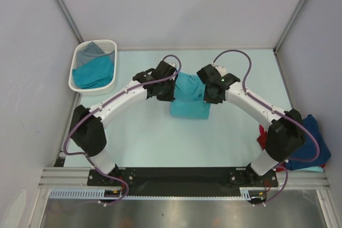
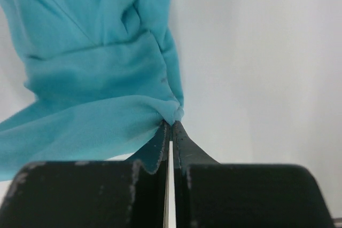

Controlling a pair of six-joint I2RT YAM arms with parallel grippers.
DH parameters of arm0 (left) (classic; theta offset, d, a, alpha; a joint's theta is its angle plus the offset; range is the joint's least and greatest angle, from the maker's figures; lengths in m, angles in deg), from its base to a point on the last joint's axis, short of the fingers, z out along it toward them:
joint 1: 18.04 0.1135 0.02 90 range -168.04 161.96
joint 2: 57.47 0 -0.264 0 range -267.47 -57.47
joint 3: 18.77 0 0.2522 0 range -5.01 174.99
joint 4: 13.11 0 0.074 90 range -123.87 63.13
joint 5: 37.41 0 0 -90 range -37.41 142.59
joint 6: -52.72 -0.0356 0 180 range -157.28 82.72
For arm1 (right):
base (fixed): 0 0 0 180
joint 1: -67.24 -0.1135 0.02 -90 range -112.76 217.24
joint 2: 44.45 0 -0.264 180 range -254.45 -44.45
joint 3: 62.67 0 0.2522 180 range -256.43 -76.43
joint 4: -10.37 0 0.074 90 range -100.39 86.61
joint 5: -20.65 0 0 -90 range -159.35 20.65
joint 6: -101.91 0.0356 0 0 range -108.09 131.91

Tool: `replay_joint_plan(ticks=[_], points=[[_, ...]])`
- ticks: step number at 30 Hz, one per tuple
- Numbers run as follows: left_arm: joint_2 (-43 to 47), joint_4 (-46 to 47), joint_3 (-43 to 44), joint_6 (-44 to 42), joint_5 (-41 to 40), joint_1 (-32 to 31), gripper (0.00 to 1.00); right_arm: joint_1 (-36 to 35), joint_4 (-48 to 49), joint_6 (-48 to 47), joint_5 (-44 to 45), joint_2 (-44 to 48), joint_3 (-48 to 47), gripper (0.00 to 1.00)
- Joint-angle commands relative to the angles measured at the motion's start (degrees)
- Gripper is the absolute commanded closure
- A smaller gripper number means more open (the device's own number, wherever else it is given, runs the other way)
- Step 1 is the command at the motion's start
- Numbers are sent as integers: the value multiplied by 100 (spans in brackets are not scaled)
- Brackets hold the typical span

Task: Fold and stack the t-shirts
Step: Fold the long partially folded tshirt into a neat square

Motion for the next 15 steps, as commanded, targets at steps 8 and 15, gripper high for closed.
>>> replay_joint_plan(ticks=[8,15], points=[[-966,-144,1562,-359,-211,694,100,428,240,-526,355,-1064,-1456,100],[-1792,-294,2528,-403,-194,905,100,639,310,-684,433,-1758,-2229,100]])
